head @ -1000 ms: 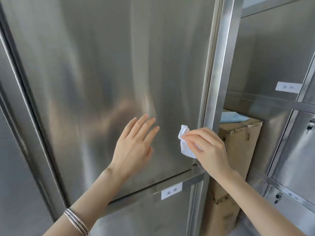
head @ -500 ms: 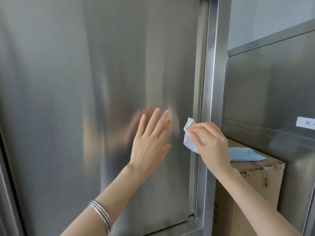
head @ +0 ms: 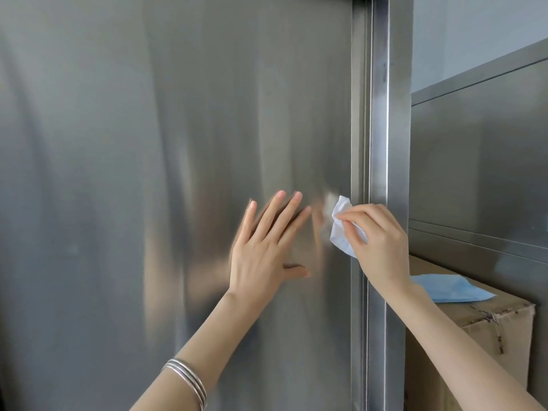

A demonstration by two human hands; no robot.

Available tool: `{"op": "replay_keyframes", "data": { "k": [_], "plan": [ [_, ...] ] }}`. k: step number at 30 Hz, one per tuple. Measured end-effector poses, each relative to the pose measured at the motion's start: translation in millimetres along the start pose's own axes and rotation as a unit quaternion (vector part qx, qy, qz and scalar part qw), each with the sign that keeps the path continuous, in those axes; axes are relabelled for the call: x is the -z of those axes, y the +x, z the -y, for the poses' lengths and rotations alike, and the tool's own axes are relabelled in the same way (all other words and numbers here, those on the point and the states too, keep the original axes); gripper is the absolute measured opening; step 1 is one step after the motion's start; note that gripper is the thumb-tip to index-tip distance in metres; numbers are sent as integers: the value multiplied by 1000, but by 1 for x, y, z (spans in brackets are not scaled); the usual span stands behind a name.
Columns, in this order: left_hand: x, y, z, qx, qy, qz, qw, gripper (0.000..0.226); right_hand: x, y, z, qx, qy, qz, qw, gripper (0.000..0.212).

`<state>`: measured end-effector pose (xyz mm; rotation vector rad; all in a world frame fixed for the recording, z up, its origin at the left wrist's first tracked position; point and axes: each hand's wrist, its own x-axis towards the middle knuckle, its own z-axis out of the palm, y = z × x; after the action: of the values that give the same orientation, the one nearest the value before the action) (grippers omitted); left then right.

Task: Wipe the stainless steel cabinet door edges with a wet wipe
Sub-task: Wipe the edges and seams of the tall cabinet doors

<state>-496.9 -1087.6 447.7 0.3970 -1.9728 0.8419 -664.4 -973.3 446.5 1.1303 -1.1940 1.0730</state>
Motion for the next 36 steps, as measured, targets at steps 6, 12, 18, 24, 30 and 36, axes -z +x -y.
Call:
{"op": "replay_keyframes", "data": {
  "k": [6, 12, 18, 24, 30, 36],
  "plan": [
    [-1, -1, 4, -6, 1, -9, 1000, 116, -8, 1, 3, -4, 26, -18, 1000, 12],
    [7, -6, 14, 1, 21, -1, 1000, 115, -13, 6, 22, -6, 52, -10, 999, 12],
    [22, -26, 44, 10, 57, 11, 998, 114, -28, 9, 55, 17, 96, -13, 995, 12],
    [44, -52, 79, 32, 71, 36, 996, 106, -41, 26, 84, 79, 117, -31, 990, 16],
    [68, -15, 99, 53, 63, -19, 996, 60, -52, 102, 86, 84, 105, -127, 983, 17],
    [81, 50, 138, 76, 89, -44, 992, 60, -74, 131, 93, 159, 85, -104, 978, 15]
  ]
}}
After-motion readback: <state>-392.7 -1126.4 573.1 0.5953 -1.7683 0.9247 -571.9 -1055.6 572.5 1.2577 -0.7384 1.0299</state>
